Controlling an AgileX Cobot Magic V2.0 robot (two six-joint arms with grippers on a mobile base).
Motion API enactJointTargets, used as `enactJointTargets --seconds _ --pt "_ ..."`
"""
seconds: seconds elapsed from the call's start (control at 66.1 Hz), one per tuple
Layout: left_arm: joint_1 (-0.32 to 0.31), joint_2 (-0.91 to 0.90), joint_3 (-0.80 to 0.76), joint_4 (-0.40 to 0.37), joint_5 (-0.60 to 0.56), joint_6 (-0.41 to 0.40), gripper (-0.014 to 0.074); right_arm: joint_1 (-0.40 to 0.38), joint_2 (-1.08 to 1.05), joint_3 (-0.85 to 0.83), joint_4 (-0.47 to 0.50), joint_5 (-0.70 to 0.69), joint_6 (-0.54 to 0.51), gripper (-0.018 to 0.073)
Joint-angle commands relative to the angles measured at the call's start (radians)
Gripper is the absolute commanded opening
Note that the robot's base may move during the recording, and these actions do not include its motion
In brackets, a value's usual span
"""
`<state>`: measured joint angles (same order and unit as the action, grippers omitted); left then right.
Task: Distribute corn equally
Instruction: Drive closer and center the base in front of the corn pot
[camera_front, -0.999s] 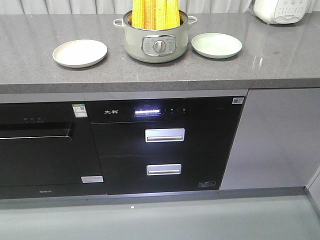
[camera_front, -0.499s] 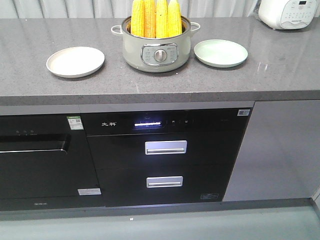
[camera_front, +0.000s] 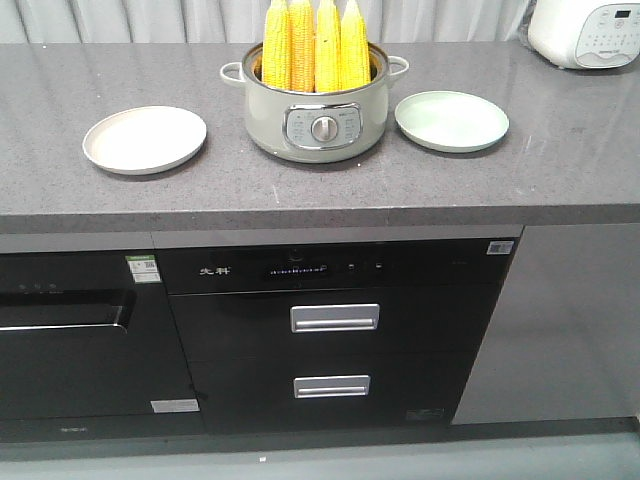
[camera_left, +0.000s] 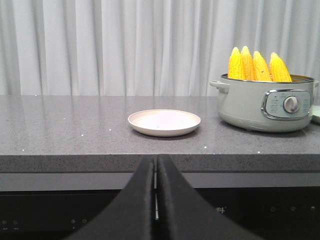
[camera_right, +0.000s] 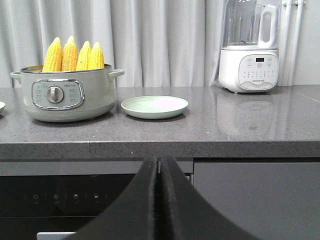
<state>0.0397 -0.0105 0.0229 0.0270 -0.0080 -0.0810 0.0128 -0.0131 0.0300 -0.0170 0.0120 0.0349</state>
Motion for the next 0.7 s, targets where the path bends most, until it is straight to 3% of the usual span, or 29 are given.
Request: enactJointTargets --seconds 0.0,0.681 --pt "-0.004 -0.016 0.013 -0.009 -0.076 -0.009 -0.0007 0.001 -0.001 0.01 0.001 -0.08 -0.006 -0.0002" --pt "-0.004 -0.016 0.013 -0.009 -0.076 -0.009 -0.0007 0.001 -0.001 0.01 0.001 -0.08 -0.006 -0.0002"
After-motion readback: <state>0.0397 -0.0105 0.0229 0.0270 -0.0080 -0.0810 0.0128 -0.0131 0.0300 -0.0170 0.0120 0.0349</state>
